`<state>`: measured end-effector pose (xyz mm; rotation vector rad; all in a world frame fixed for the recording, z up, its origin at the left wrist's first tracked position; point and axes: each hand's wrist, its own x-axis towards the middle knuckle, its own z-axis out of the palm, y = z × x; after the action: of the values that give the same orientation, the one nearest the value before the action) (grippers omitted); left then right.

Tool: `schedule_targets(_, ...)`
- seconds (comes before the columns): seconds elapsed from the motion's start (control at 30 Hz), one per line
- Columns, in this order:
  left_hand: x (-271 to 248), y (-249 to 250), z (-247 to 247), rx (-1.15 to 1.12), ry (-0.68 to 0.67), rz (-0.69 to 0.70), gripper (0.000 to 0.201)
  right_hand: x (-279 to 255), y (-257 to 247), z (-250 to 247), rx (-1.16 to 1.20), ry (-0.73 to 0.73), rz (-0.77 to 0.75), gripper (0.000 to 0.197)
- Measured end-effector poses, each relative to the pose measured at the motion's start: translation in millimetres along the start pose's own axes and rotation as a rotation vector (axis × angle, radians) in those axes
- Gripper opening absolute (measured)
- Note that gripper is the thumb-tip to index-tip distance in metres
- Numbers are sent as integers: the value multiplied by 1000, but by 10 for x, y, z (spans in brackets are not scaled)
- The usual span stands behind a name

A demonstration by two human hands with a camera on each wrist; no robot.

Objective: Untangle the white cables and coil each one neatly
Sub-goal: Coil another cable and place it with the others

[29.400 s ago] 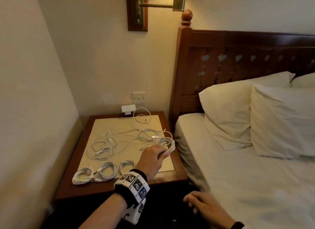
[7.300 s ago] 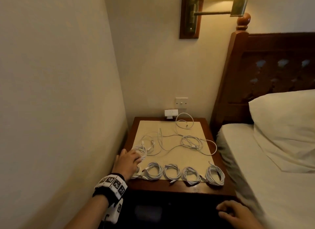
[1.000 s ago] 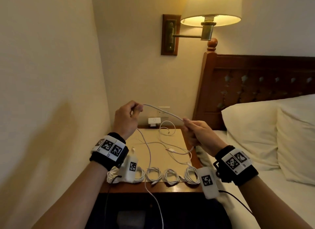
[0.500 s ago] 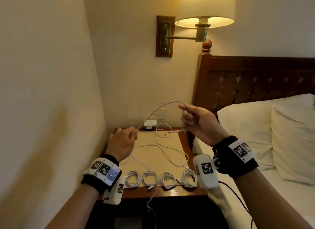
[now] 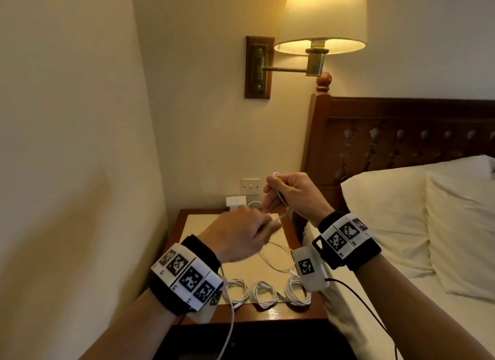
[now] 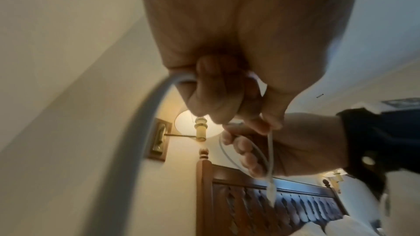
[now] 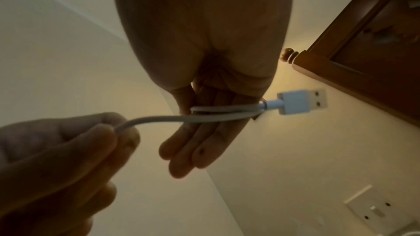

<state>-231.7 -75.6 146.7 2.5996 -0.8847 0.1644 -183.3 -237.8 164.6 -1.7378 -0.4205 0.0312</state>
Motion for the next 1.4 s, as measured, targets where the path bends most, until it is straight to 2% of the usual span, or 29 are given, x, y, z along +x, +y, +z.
schedule_targets(0.07,25,-29,-134,71,208,31,25,25,-28,-34,-103,-15,-5,38)
schedule_targets(0.13,26,-71,-210,160,323,50,22,50,-49,-80,-86,-34,13,39)
schedule_targets(0.23,7,-119,-203,262,333,55,29,65,-99,-139,143,-33,41,36)
schedule_targets(0.3,-12,-177,-111,301,315,-23,27,58,-131,-183,323,-8,46,34)
schedule_targets(0.4,-28,-329,50,171,393,-211,23,41,-139,-235,354,1,46,34)
schedule_targets(0.47,-38,-385,116,46,435,-238,21,36,-110,-225,341,-10,35,36)
schedule_targets(0.53,-52,-324,130,37,366,-149,18,45,-75,-190,306,-10,9,37)
schedule_targets(0.6,-57,-202,98,69,317,-4,16,52,-58,-137,224,-17,-12,38)
schedule_targets(0.7,-10,-96,-33,158,433,148,22,75,-30,-65,63,-50,-38,39)
schedule_targets(0.77,34,-84,-144,302,546,167,27,70,-20,-37,-28,-62,-61,40)
schedule_targets(0.87,92,-123,-296,394,638,147,35,40,-24,-14,32,-186,-77,42)
schedule_targets(0.93,151,-196,-348,280,663,116,35,16,-39,5,168,-271,-43,43)
schedule_targets(1.03,229,-250,-320,-122,645,95,35,14,-60,17,396,-326,21,38)
schedule_targets(1.1,258,-268,-263,-289,590,72,36,32,-70,3,480,-354,57,35)
schedule_targets(1.23,309,-326,-196,-541,485,-73,38,65,-71,-29,603,-387,118,30)
schedule_targets(1.4,391,-266,-178,-807,641,-183,40,10,-91,156,853,-314,116,23)
